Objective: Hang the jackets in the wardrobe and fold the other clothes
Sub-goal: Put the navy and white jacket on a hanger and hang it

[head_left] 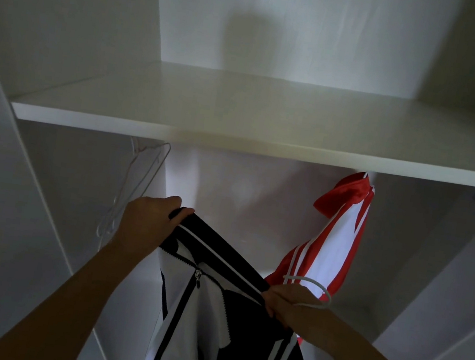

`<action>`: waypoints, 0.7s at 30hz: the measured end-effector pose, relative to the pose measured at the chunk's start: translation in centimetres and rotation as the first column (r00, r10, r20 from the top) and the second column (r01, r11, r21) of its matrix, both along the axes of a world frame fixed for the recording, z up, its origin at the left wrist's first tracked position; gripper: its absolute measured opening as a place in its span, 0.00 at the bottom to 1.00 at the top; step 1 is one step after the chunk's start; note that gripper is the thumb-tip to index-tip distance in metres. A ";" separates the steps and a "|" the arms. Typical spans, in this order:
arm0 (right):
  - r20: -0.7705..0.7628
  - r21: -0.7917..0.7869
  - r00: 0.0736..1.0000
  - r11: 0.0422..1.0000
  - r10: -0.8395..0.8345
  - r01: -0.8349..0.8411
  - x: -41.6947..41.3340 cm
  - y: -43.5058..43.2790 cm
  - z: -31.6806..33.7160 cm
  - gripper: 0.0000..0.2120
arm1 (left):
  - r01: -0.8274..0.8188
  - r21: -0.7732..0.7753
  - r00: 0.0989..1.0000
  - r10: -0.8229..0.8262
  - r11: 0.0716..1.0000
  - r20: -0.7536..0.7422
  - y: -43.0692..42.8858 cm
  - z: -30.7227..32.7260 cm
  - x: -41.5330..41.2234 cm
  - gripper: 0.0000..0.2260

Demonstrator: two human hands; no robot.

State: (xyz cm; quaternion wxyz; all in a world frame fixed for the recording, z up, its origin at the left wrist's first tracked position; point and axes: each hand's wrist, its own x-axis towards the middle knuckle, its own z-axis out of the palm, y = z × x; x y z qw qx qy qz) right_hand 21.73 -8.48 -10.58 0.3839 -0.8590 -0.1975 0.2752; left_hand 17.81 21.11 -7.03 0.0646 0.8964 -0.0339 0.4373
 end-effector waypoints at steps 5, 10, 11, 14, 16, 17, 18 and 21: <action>-0.030 0.062 0.998 0.997 -0.050 0.052 0.0 -0.9 -0.9 0.16 | 0.143 0.117 0.983 -0.154 0.983 0.095 -0.2 -1.3 0.1 0.28; 0.075 0.052 0.996 0.997 -0.054 0.050 0.1 -1.1 -0.8 0.16 | 0.337 0.195 0.939 -0.343 0.921 -0.004 -0.5 -1.5 0.3 0.19; 0.137 0.000 0.991 1.000 -0.005 0.005 0.2 -0.4 -0.6 0.17 | 0.360 0.278 0.930 -0.365 0.890 -0.038 -1.7 -1.5 0.6 0.14; 0.202 -0.039 0.977 0.998 0.064 -0.058 1.4 2.2 0.4 0.18 | 0.378 0.250 0.925 -0.355 0.891 -0.133 -5.5 -1.7 1.9 0.13; 0.232 0.022 0.972 0.999 0.021 -0.027 2.9 3.1 1.2 0.21 | 0.321 -0.003 0.940 -0.318 0.947 -0.122 -6.5 -1.4 2.5 0.17; 0.224 0.035 0.974 0.999 0.011 -0.019 3.8 3.3 1.5 0.20 | 0.300 -0.122 0.943 -0.313 0.946 -0.111 -6.6 -1.1 2.7 0.18; 0.211 0.018 0.977 0.999 0.022 -0.026 4.5 3.3 1.7 0.19 | 0.293 -0.211 0.944 -0.317 0.933 -0.095 -6.8 -0.7 2.8 0.19; 0.197 -0.058 0.979 0.997 0.060 -0.049 5.8 3.8 2.1 0.16 | 0.352 -0.398 0.921 -0.389 0.847 -0.013 -8.3 0.1 2.6 0.22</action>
